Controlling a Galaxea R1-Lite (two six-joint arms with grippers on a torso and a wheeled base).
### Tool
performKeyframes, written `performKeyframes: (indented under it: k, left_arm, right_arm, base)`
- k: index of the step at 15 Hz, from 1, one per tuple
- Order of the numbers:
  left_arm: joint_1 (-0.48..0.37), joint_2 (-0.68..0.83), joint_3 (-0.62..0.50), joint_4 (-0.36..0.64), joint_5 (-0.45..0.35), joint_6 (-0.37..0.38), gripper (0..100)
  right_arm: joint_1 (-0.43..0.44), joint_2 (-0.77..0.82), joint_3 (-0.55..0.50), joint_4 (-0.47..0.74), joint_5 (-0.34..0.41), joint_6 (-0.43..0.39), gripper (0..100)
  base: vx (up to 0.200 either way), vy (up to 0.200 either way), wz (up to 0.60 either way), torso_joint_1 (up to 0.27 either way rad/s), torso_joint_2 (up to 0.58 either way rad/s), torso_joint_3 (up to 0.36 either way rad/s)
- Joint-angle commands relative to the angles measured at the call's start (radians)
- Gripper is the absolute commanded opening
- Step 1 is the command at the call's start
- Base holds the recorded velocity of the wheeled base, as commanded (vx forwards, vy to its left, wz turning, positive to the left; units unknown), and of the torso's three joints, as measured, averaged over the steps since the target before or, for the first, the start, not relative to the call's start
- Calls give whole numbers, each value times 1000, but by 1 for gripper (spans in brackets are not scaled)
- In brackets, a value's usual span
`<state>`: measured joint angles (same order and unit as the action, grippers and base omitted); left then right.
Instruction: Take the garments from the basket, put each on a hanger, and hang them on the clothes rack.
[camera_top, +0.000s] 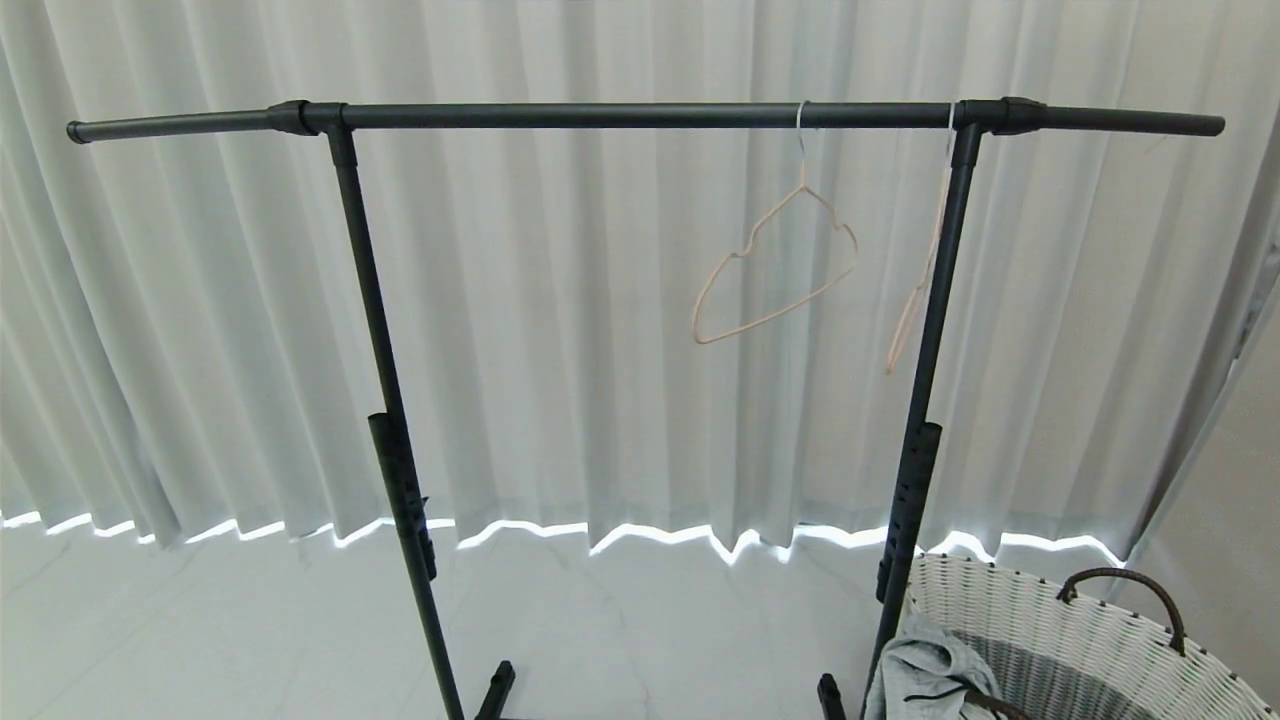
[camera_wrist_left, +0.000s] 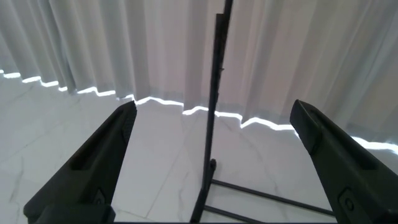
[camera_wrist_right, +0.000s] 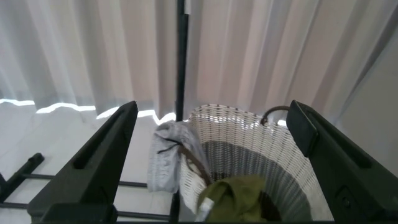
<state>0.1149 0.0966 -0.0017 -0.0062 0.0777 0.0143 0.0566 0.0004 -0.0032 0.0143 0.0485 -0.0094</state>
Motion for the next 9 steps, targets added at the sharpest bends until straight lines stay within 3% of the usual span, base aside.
performKeyframes:
  k: [1,6,8,9]
  left_arm:
    - [0,2,0,0,1,0,100]
    - [-1,0,0,0,1,1,100]
    - [0,0,0,0,1,1,100]
    - [0,0,0,0,1,3,100]
  right_arm:
    - [0,0,0,0,1,0,100]
    - [0,0,0,-4,-4,0,100]
    - [0,0,3,-28,-61,-3,100]
    - [3,0,-17,-42,-45,5,100]
  base:
    - [0,0,0,0,0,0]
    - [0,0,0,0,0,0]
    - [0,0,0,0,0,0]
    - [0,0,0,0,0,0]
